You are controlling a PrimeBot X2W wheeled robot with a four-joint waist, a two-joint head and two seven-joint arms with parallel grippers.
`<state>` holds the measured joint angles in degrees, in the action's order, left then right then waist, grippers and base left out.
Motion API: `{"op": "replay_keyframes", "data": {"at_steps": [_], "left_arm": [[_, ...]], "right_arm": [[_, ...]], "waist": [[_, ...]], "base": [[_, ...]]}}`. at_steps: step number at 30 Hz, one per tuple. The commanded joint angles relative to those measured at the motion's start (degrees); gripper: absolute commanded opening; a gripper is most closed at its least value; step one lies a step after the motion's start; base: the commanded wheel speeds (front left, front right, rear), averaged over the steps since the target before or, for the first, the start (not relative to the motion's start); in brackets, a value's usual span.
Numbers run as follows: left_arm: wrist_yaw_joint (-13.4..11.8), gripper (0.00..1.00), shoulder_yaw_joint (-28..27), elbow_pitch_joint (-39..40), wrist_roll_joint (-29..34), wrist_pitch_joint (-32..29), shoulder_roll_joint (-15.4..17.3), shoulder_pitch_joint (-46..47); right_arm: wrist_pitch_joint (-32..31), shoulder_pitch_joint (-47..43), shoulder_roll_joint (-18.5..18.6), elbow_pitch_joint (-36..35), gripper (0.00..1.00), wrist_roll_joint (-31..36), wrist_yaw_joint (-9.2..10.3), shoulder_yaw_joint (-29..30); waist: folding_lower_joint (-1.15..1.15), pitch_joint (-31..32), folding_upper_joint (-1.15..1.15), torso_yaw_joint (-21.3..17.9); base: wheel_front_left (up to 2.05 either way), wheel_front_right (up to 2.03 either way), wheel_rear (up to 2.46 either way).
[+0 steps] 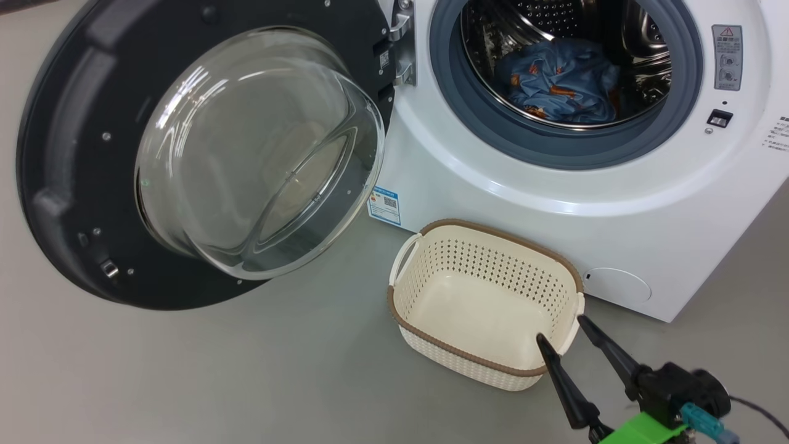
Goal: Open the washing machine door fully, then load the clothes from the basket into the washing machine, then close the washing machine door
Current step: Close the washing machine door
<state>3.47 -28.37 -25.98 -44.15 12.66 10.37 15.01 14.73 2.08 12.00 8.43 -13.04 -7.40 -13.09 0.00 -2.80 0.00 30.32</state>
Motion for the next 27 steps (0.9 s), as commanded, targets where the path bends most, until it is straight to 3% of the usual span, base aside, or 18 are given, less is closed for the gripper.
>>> {"op": "replay_keyframes", "data": {"at_steps": [1,7,13,27], "left_arm": [[-0.04,0.0,-1.72,-0.52,-0.52,-1.05,4.09,4.24],[0.49,0.0,-3.18,-11.43,-6.02,-6.55,9.3,16.06],[0.19,0.0,-4.43,-19.28,-7.76,-7.72,14.01,22.48],[2.72,0.0,-10.51,-27.68,-17.78,-12.29,16.79,30.32]], "right_arm": [[0.27,-0.66,-0.11,-1.56,1.0,0.63,-0.09,-0.55],[0.27,-3.1,-0.26,-1.96,1.0,1.11,-0.09,1.09],[0.27,-3.15,1.1,-2.48,1.0,1.32,-0.09,0.68],[0.27,-2.54,5.27,-2.83,1.0,0.36,-0.09,-0.24]], "waist": [[0.0,0.06,0.0,-0.05],[0.0,-0.15,0.0,-0.19],[0.0,-1.76,0.0,-3.09],[0.0,-5.47,0.0,-8.08]], "base": [[0.0,0.0,0.0],[0.0,0.0,0.0],[0.0,0.0,0.0],[0.0,0.0,0.0]]}}
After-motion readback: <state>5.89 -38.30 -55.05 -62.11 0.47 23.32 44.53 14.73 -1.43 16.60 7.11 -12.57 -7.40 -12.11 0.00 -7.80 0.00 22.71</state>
